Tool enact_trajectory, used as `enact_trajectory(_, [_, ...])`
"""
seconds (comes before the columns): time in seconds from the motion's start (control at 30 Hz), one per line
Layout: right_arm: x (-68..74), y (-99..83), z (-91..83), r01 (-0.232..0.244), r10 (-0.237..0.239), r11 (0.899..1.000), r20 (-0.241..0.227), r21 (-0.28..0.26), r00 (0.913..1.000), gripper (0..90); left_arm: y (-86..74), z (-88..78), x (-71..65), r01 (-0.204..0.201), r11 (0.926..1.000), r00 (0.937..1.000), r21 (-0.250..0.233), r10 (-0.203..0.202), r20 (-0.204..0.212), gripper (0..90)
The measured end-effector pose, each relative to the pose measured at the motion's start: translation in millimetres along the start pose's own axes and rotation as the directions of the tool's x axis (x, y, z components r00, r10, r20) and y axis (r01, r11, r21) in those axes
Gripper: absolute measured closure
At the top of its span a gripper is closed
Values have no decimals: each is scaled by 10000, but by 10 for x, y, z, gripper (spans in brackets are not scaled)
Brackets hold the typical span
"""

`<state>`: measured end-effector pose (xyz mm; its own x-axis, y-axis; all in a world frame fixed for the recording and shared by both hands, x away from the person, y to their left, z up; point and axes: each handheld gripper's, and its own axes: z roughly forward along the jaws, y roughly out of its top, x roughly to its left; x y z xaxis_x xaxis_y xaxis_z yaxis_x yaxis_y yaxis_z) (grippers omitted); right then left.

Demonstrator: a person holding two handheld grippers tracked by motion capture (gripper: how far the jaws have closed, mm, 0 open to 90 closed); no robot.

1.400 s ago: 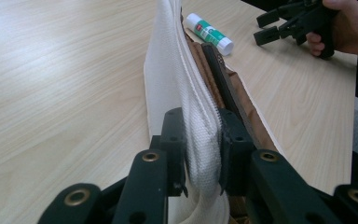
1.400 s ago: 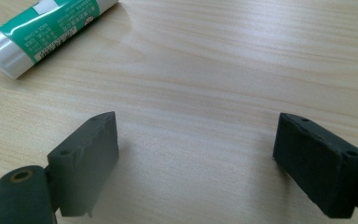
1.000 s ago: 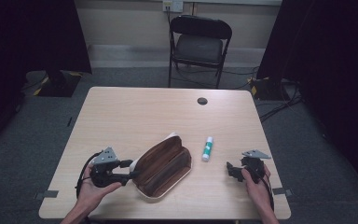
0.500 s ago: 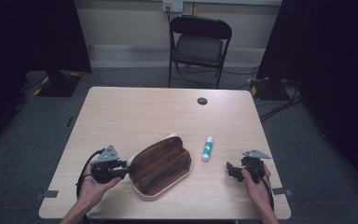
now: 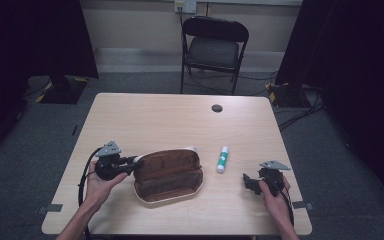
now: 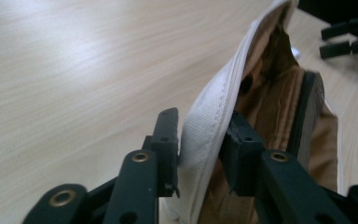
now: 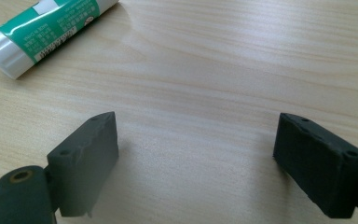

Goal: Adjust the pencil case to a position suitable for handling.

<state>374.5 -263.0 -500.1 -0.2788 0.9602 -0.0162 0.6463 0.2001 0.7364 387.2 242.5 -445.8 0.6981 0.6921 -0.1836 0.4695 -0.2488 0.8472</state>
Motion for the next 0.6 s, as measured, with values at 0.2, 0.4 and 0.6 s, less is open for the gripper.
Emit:
enact_trajectory(0.2, [0,0,0,0,0,10000,0,-1,10000,130,-52,-101,9,-42,9999,9999,-101,40,-126,518])
enact_trajectory(0.4, [1,-1,-1,-1,1,10000,6,-2,10000,130,-125,-134,-7,-97,9999,9999,81,98,-32,528])
enact_trajectory(0.6, [0,0,0,-1,1,10000,0,1,10000,129,-110,-16,42,115,9999,9988,-23,-116,-479,647])
